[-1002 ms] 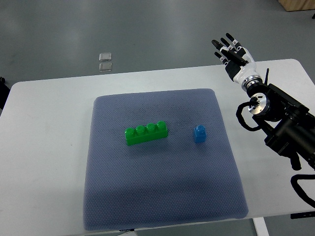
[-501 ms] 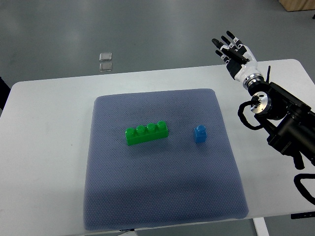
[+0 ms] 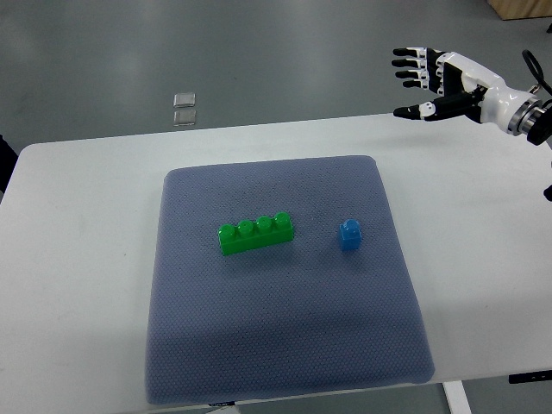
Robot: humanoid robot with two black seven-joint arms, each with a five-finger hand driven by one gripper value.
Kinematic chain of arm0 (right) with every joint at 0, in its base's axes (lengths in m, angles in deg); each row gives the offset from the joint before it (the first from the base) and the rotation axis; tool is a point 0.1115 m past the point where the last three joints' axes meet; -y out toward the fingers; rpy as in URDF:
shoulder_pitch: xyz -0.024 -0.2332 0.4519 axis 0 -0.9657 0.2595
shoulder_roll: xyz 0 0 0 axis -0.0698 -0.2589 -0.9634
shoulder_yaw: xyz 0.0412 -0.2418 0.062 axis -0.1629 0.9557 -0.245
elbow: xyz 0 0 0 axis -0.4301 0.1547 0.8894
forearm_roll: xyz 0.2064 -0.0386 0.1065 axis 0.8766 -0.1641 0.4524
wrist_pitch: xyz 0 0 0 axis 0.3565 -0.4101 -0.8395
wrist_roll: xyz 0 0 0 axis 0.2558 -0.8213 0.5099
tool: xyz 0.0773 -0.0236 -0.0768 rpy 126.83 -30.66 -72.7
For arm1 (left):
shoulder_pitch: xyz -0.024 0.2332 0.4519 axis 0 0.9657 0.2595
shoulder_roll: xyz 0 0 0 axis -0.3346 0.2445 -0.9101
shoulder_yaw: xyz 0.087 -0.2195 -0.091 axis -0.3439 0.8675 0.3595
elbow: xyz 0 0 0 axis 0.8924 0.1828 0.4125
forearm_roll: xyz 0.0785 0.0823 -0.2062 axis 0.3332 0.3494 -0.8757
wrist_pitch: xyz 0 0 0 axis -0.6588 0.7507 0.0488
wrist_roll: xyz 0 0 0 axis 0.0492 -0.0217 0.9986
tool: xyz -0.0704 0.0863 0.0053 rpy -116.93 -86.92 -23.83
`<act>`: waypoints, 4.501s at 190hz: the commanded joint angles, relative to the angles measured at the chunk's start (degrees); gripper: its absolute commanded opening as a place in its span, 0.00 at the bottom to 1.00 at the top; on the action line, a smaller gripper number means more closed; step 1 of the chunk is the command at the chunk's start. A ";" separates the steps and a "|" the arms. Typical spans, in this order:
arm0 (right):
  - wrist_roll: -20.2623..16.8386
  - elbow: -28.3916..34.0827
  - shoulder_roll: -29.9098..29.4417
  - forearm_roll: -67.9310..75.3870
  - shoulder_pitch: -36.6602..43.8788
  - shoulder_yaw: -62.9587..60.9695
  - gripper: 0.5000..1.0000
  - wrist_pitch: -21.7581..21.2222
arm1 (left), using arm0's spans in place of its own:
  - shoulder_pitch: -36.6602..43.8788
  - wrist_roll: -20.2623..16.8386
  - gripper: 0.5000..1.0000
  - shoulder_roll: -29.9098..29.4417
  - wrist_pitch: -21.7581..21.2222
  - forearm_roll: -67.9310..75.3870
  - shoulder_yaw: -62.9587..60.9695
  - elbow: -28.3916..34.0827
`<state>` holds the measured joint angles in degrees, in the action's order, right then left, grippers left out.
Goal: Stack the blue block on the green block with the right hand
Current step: 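Swing the right hand over the mat toward the blue block, then lower the right hand around the small blue block, then close the right hand fingers on the blue block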
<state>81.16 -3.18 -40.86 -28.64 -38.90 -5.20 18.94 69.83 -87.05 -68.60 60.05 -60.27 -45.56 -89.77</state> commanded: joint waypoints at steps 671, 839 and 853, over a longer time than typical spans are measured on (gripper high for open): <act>-32.51 11.16 -13.90 -38.35 5.45 16.99 0.53 -3.10 | 0.00 0.00 1.00 0.00 0.00 -0.01 0.01 0.00; -32.42 11.69 -13.55 -38.17 5.10 16.90 0.23 -3.90 | 0.00 0.00 1.00 0.00 0.00 -0.01 0.01 0.00; -32.42 11.69 -13.55 -38.17 5.10 16.90 0.23 -3.98 | 0.00 0.00 1.00 0.00 0.00 -0.01 0.01 0.00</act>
<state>48.74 8.50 -54.41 -66.81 -33.81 11.70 15.08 69.83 -87.05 -68.60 60.05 -60.26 -45.55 -89.77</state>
